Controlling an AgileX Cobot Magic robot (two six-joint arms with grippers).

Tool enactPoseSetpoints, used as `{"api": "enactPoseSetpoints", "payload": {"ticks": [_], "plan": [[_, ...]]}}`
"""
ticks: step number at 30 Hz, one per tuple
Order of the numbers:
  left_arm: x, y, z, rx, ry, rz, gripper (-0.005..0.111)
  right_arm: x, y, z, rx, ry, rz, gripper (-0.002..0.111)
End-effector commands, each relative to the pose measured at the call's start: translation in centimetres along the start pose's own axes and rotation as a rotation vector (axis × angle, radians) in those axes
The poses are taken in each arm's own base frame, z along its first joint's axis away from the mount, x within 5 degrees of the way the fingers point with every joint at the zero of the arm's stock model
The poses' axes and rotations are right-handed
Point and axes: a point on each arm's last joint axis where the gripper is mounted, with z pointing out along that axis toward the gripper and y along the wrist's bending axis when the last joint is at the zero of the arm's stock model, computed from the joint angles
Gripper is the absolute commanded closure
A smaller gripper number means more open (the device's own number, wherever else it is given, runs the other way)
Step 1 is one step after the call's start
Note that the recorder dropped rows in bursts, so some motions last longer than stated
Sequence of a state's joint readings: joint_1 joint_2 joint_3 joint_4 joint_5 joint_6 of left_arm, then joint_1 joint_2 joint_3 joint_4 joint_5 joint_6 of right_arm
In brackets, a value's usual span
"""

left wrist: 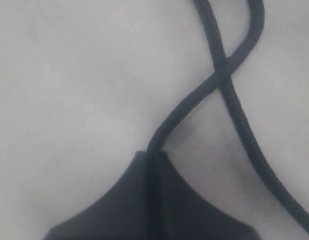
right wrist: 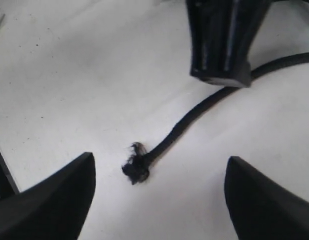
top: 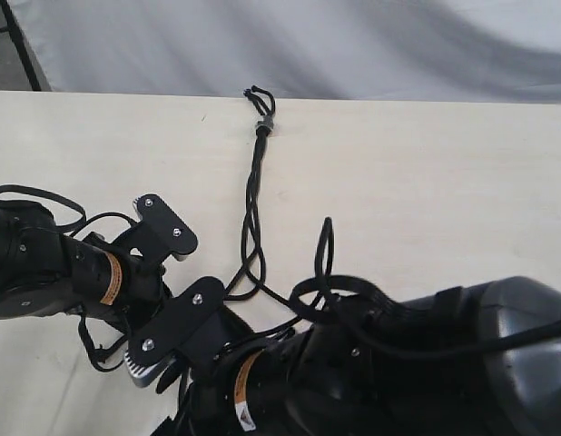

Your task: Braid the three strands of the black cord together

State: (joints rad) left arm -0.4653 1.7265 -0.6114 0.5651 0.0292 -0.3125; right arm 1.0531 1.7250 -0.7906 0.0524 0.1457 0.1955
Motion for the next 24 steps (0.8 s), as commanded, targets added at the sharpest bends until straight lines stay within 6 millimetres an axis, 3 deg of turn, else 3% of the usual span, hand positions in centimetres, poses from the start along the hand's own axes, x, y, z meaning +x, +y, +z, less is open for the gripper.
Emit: {"api": "enactPoseSetpoints", "payload": {"ticks": [1, 8, 11, 17, 21, 24], "plan": [[0.5, 0.0, 0.2, 0.002, 0.022, -0.013, 0.107, 0.4, 0.5, 1.2, -0.009, -0.005, 0.006, 0.04], [0.6, 0.0, 0.2, 0.001, 0.025, -0.013, 0.107, 0.9, 0.3, 3.0, -0.006, -0.006, 0.01, 0.044], [0.6, 0.0, 0.2, 0.001, 0.025, -0.013, 0.107, 1.2, 0.2, 3.5, -0.002, 0.009, 0.01, 0.06], [0.6, 0.0, 0.2, 0.001, 0.025, -0.018, 0.107, 1.1, 0.2, 3.3, -0.002, 0.005, -0.039, 0.108], [0.6, 0.0, 0.2, 0.0, 0.029, -0.018, 0.107, 0.5, -1.2, 1.8, 0.029, 0.032, -0.06, 0.109], [0.7, 0.0, 0.2, -0.003, 0.037, -0.018, 0.107, -0.3, -3.8, -0.3, 0.083, 0.034, -0.041, 0.109]]}}
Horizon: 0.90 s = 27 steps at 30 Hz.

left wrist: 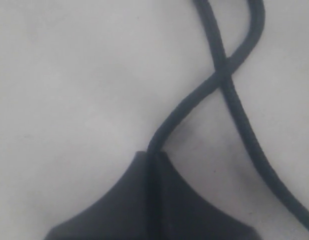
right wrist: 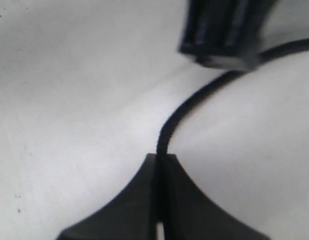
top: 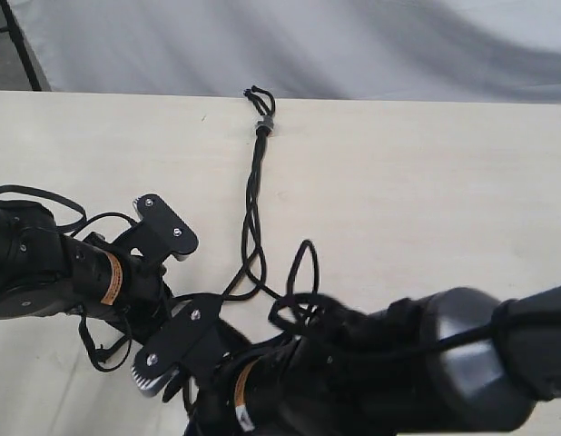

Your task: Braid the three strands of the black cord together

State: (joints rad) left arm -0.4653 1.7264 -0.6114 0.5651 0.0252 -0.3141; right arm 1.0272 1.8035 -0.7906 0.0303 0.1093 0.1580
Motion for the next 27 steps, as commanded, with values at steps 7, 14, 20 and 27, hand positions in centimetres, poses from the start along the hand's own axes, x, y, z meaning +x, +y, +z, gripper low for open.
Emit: {"api": "enactPoseSetpoints", "payload": {"ticks": [7, 14, 20, 27], "plan": [[0.7, 0.0, 0.2, -0.005, 0.043, -0.016, 0.107, -2.4, -11.2, -7.5, 0.222, -0.168, 0.155, 0.109], [0.7, 0.0, 0.2, -0.005, 0.044, -0.022, 0.107, 0.6, -18.1, -6.5, 0.336, -0.05, 0.36, 0.109], [0.7, 0.0, 0.2, -0.005, 0.044, -0.022, 0.107, 2.8, -19.1, -3.3, 0.322, 0.101, 0.392, 0.109], [0.7, 0.0, 0.2, -0.005, 0.044, -0.022, 0.107, 4.4, -17.7, -1.7, 0.279, 0.277, 0.427, 0.109]]}}
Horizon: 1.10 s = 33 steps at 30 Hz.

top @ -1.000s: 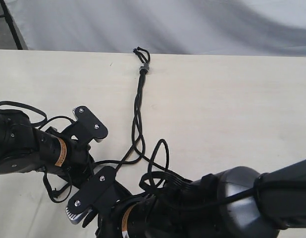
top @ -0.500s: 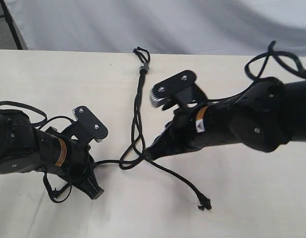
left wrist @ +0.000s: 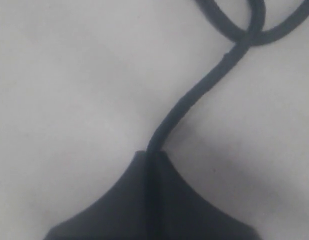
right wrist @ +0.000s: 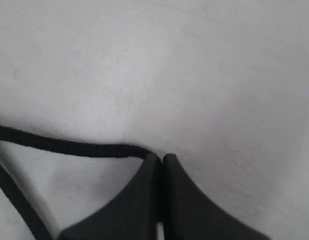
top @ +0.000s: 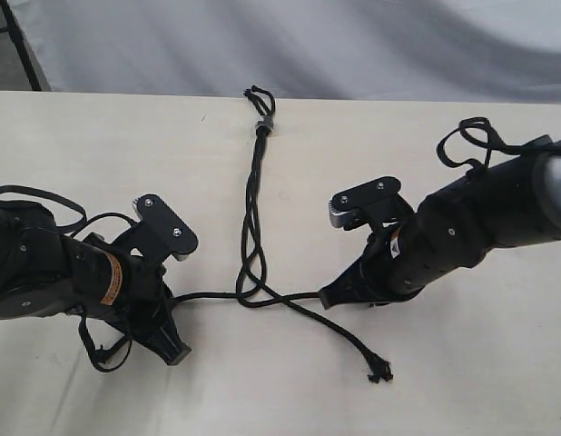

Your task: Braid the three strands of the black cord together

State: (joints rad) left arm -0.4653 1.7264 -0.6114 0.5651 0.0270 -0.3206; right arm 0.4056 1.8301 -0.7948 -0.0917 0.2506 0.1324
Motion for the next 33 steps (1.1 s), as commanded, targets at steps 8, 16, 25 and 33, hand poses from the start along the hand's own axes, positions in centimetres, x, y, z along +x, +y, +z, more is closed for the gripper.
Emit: {"api": "enactPoseSetpoints", "payload": {"ticks": [8, 16, 25, 33], "plan": [[0.8, 0.1, 0.2, -0.01, 0.055, -0.058, 0.074, 5.3, 10.5, -0.7, -0.11, 0.309, -0.298, 0.109], [0.0, 0.5, -1.9, -0.045, 0.009, -0.136, 0.044, 4.2, 11.6, -5.1, -0.135, 0.16, -0.343, 0.109], [-1.1, 0.7, -8.8, -0.064, -0.267, -0.214, 0.044, 2.8, 9.1, -7.0, -0.057, 0.083, -0.233, 0.102], [-0.5, 0.5, -12.9, -0.075, -0.438, -0.217, 0.077, 2.5, 8.9, -7.4, -0.029, 0.048, -0.264, 0.022]]}}
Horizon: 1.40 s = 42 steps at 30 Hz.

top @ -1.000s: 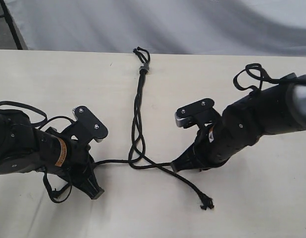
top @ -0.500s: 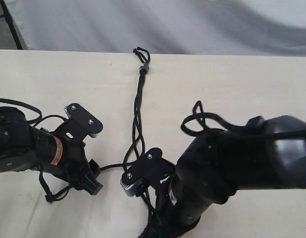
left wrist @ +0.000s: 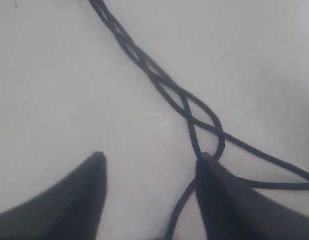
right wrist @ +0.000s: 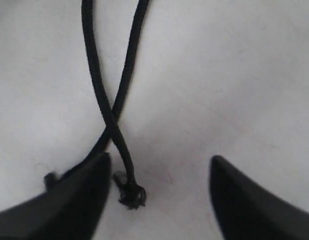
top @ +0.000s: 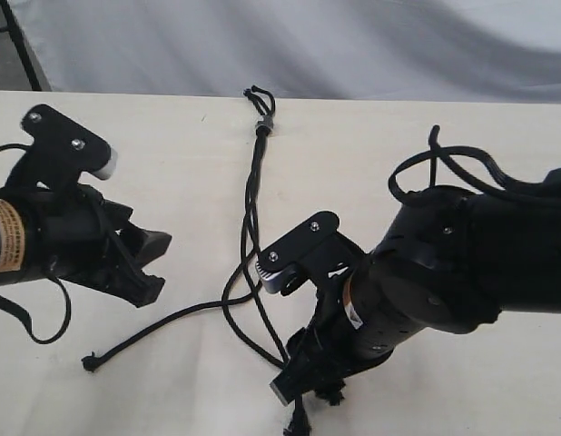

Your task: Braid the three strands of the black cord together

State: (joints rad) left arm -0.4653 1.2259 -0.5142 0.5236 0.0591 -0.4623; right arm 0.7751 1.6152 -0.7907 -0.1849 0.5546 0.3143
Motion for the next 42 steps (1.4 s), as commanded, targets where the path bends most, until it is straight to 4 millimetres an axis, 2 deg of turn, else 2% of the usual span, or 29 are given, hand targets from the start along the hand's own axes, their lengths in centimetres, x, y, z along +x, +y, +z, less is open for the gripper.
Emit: {"api": "enactPoseSetpoints", "payload": {"ticks": [1, 3, 6, 8, 13, 18, 22, 29, 33, 38, 42], "plan": [[-0.3, 0.1, -2.1, 0.001, -0.088, -0.033, 0.088, -0.1, -0.4, -0.9, 0.016, -0.03, -0.032, 0.017], [-0.2, 0.0, -3.0, 0.014, -0.14, -0.033, 0.106, -0.2, -0.7, -2.4, 0.03, -0.068, -0.045, 0.014], [0.5, -0.5, -4.6, 0.064, -0.261, -0.037, 0.106, -0.1, -1.3, -5.7, 0.053, -0.17, -0.034, 0.014], [1.0, -0.8, -5.8, 0.088, -0.34, -0.035, 0.106, 0.1, -2.0, -8.6, 0.077, -0.287, -0.022, 0.014], [2.8, -0.9, -8.7, 0.099, -0.457, -0.079, 0.106, 1.8, -3.2, -15.3, 0.076, -0.58, 0.028, 0.014], [3.6, -0.6, -10.6, 0.074, -0.524, -0.086, 0.106, 3.6, -3.5, -19.3, 0.009, -0.817, 0.038, 0.014], [3.6, -0.6, -11.7, 0.071, -0.585, -0.085, 0.106, 4.9, -3.8, -21.6, -0.014, -0.934, 0.047, 0.014], [3.6, -0.6, -12.5, 0.071, -0.629, -0.084, 0.106, 7.3, -4.4, -24.2, -0.028, -1.055, 0.066, 0.014], [5.1, -0.3, -13.3, 0.036, -0.706, -0.094, 0.106, 8.2, -4.7, -25.1, -0.033, -1.097, 0.074, 0.014], [8.2, 1.1, -14.2, -0.22, -0.808, -0.152, 0.106, 9.2, -4.9, -25.9, -0.038, -1.143, 0.082, 0.014], [9.7, 1.8, -14.7, -0.419, -0.838, -0.192, 0.106, 9.6, -5.0, -26.3, -0.043, -1.16, 0.088, 0.014]]}}
